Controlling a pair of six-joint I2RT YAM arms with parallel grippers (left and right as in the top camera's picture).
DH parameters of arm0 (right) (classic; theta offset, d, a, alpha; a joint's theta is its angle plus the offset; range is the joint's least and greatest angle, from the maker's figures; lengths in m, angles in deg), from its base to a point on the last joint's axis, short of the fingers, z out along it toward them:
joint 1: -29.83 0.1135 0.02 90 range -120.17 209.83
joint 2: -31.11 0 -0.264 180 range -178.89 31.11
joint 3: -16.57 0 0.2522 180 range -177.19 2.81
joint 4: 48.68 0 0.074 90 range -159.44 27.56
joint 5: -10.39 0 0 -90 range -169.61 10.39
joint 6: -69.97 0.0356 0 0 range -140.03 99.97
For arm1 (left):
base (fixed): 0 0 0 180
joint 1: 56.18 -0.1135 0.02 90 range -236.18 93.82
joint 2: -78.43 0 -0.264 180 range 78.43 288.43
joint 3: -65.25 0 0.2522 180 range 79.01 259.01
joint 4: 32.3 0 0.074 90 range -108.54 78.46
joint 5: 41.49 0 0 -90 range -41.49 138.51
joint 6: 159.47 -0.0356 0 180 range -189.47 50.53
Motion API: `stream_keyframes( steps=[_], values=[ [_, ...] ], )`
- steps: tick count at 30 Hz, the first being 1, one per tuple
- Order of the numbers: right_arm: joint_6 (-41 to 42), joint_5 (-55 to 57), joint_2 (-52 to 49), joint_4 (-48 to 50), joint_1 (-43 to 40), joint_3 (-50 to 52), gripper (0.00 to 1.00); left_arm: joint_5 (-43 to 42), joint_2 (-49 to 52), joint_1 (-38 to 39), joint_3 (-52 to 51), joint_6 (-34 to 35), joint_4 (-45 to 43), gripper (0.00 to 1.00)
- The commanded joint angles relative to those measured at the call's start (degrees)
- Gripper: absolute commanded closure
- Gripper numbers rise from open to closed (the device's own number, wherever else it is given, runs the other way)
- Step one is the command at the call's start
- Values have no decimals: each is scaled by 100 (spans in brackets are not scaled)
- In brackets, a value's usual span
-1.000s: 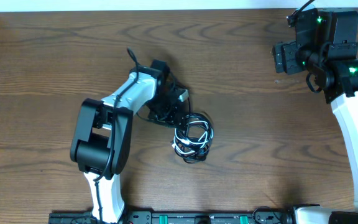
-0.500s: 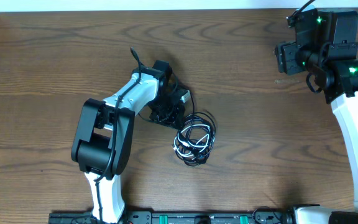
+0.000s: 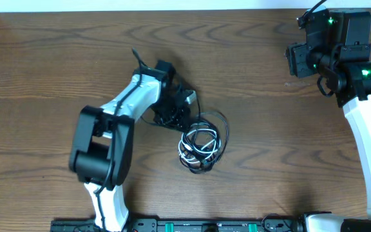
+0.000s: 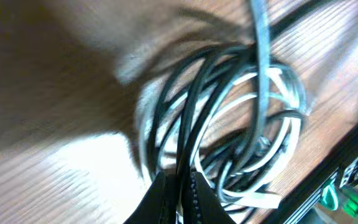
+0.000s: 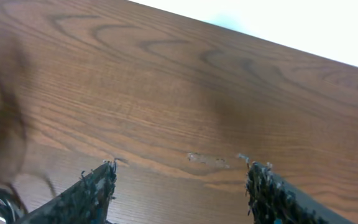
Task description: Untangle cables
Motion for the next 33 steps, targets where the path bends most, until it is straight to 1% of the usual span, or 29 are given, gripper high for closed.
stream_keyframes(
  steps=[1,7,9,11,12,16,19,20,22,23,24,33],
  values=[
    [-42,-103,4,-15,17,-63,35,-223,-603,-280,229,-98,31,93],
    [-44,-160,4,-33,17,-63,38,-260,-1392,-807,232,-72,-11,93],
    [-94,-275,4,-48,17,-63,39,-393,-1547,-960,234,-72,-9,93],
    [-107,-402,4,-52,17,-63,52,-511,-1687,-1095,234,-74,13,93],
    [-105,-402,4,-57,20,-63,54,-522,-1738,-1137,234,-74,17,93],
    [-85,-496,2,-37,20,-63,54,-553,-1902,-1169,234,-74,13,93],
    [-57,-710,-13,-24,22,-63,51,-669,-1930,-1139,234,-74,15,93],
    [-26,-715,-44,-24,35,-63,47,-693,-1930,-1128,234,-74,17,93],
    [52,-719,-129,-24,83,-63,43,-691,-1930,-1095,234,-72,22,93],
    [85,-719,-186,-24,114,-63,35,-688,-1930,-1078,234,-72,22,92],
    [125,-717,-258,-28,166,-63,30,-686,-1930,-1051,234,-72,22,93],
    [181,-723,-992,-63,782,-66,30,-678,-1930,-988,234,-72,20,93]
  ],
)
